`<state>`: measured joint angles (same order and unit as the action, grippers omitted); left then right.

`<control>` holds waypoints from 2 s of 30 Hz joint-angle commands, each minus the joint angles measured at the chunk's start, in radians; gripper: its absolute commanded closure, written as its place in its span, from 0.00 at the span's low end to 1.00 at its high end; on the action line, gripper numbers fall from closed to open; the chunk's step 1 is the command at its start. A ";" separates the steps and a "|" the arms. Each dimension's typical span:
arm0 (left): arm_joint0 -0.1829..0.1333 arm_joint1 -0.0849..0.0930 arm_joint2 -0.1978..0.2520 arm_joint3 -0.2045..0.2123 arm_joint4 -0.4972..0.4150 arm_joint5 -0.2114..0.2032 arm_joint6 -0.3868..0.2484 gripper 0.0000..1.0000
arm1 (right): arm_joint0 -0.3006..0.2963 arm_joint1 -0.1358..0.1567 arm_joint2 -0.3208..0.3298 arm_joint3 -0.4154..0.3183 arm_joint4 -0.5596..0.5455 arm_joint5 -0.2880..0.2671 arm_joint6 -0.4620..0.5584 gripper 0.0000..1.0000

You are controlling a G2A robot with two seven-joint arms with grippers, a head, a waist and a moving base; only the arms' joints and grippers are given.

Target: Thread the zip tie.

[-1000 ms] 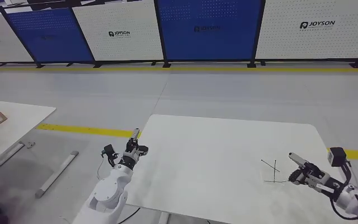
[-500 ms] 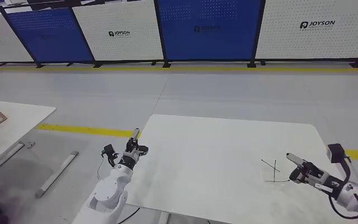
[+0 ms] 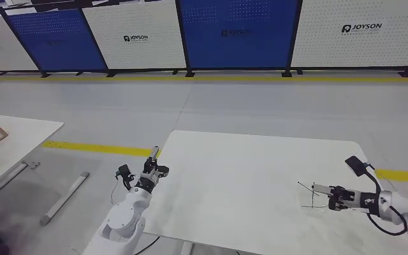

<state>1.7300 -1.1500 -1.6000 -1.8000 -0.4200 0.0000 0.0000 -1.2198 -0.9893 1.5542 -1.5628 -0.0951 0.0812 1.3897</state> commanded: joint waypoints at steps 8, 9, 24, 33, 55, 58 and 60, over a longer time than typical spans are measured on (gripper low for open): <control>0.000 0.000 0.000 0.000 0.000 0.000 0.000 0.00 | 0.000 0.000 0.001 0.000 0.001 0.001 0.000 0.00; 0.000 0.000 0.000 0.000 0.000 0.000 0.000 0.00 | 0.000 0.000 0.001 0.000 0.001 0.001 0.000 0.00; 0.000 0.000 0.000 0.000 0.000 0.000 0.000 0.00 | 0.066 0.079 -0.114 -0.030 -0.124 0.060 0.000 0.00; 0.000 0.000 0.000 0.000 0.000 0.000 0.000 0.00 | 0.128 0.109 -0.232 0.041 -0.165 0.113 0.000 0.00; 0.000 0.000 0.000 0.000 0.000 0.000 0.000 0.00 | 0.115 0.115 -0.227 0.136 -0.130 0.156 -0.019 0.00; 0.000 0.000 0.000 0.000 0.000 0.000 0.000 0.00 | 0.115 0.115 -0.227 0.136 -0.130 0.156 -0.019 0.00; 0.000 0.000 0.000 0.000 0.000 0.000 0.000 0.00 | 0.115 0.115 -0.227 0.136 -0.130 0.156 -0.019 0.00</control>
<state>1.7300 -1.1500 -1.6000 -1.8000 -0.4200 0.0000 0.0000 -1.1044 -0.8740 1.3270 -1.4262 -0.2254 0.2390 1.3707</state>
